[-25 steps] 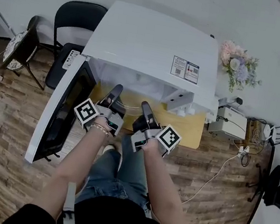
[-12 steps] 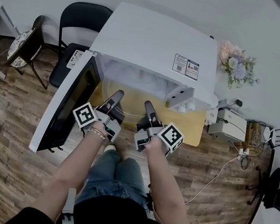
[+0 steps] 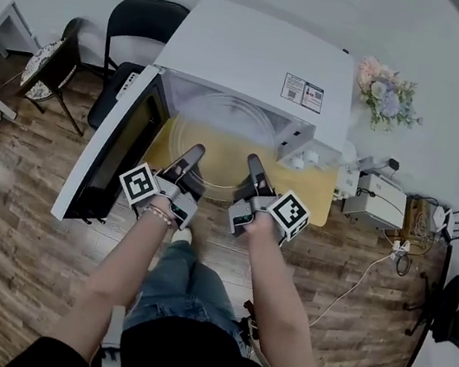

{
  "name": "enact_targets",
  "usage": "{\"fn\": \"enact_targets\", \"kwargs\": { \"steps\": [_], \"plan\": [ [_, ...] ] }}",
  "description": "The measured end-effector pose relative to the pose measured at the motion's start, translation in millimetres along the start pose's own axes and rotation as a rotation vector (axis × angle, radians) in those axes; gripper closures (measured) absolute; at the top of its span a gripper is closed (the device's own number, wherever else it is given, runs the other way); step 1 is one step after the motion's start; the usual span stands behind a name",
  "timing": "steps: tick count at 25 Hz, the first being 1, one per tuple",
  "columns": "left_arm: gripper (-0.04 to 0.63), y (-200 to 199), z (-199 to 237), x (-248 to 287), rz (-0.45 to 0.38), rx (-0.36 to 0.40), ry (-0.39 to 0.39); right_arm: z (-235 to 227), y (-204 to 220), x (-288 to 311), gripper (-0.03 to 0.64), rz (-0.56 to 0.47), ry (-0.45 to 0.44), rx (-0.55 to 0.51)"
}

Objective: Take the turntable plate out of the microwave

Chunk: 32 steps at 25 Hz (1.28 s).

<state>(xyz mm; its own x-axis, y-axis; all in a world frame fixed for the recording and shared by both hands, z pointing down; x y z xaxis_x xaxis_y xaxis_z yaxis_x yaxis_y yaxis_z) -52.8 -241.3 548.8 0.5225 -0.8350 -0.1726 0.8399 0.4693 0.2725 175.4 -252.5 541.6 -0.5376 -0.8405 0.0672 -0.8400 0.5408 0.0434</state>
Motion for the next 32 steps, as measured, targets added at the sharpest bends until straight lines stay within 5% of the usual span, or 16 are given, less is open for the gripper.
{"fn": "enact_targets", "kwargs": {
  "steps": [9,15,22,27,32],
  "plan": [
    [0.561,13.4,-17.9,-19.7,0.035,0.050,-0.011,13.1,9.5,-28.4,0.543,0.013,-0.045,-0.046],
    [0.555,22.2,-43.4,-34.7,0.080,0.191,-0.017,23.4,19.7,-51.8,0.537,0.032,-0.056,-0.107],
    [0.524,30.0,-69.0,-48.2,0.137,0.414,-0.065,48.7,30.0,-74.2,0.501,0.050,-0.035,-0.347],
    [0.512,34.6,-91.0,-50.2,0.115,0.566,-0.015,62.1,33.9,-89.4,0.472,0.058,-0.051,-0.499],
    [0.508,36.7,-109.1,-56.3,0.099,0.635,0.004,79.1,39.4,-99.7,0.468,0.043,-0.083,-0.554]
  ]
}}
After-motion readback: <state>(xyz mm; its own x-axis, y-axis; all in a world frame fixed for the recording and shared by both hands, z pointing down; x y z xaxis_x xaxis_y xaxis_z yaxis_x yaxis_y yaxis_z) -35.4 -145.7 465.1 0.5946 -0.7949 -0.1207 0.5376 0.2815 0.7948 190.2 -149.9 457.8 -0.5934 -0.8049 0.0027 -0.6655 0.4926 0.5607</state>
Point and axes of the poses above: the fingertips, and each gripper's own axes: x forward along the fingers, z to its left, y out of its underside, the point moved 8 cm from there along -x, backward along the fingers, and after that the axes turned 14 degrees about x, right-handed, at the moved point
